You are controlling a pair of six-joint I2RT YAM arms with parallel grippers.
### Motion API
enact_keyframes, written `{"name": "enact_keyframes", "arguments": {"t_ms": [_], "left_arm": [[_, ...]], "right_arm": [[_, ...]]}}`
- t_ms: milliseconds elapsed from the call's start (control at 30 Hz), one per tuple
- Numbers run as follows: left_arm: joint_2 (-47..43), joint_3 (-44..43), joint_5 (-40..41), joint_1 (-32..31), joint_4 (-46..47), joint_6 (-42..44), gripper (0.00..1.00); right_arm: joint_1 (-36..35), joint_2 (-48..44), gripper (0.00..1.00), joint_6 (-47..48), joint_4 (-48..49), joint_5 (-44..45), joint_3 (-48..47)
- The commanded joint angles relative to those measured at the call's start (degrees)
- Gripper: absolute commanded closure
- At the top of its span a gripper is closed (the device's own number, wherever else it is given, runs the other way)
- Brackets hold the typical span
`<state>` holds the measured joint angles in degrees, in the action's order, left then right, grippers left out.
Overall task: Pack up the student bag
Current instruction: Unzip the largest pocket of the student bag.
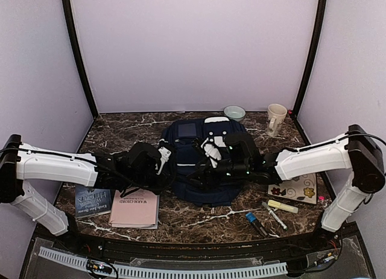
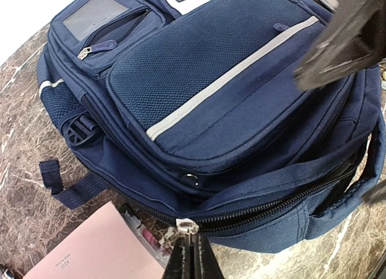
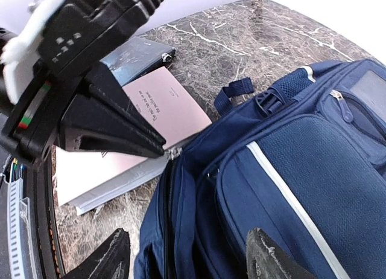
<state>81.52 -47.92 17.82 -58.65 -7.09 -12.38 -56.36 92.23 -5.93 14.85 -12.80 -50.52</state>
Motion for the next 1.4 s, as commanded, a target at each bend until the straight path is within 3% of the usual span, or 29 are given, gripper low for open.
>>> {"name": "enact_keyframes", "arguments": {"t_ms": [0, 233, 433, 500, 633, 700, 1067, 1367], "left_arm": [[-2.30, 0.17, -2.57, 0.12, 3.54, 0.88, 1.00], [-3.48, 1.10, -3.56, 0.09, 4.10, 1.01, 1.00], [-4.65, 1.84, -3.51, 0.11, 4.72, 1.02, 1.00], [-4.64, 2.03, -3.10, 0.07, 4.88, 1.00, 1.00], [-4.01, 1.73, -1.87, 0.04, 4.97, 0.96, 1.00], [-3.78, 1.61, -1.23, 0.09, 4.79, 0.71, 1.00], [1.79, -1.95, 8.89, 1.27, -1.56, -2.63, 1.00], [6.65, -5.08, 11.41, 6.42, -3.81, -4.98, 1.00]], "right_arm": [[-1.35, 4.97, 0.33, -0.27, 1.11, -1.08, -4.55], [-1.73, 11.24, 0.34, -0.31, -0.66, -0.28, -10.14], [-1.67, 14.44, 0.46, -0.33, -1.61, -2.43, -11.07], [-1.92, 15.42, 0.56, -0.79, -1.36, -3.60, -10.91], [-2.17, 15.74, 0.90, -1.82, -0.42, -3.88, -9.79], [-2.17, 14.87, 1.00, -2.12, 0.08, -3.48, -8.68], [-2.26, 3.99, 1.00, -3.07, 1.60, 3.41, -0.28], [-2.22, 3.48, 1.00, -3.82, 2.91, 3.93, 1.12]]}}
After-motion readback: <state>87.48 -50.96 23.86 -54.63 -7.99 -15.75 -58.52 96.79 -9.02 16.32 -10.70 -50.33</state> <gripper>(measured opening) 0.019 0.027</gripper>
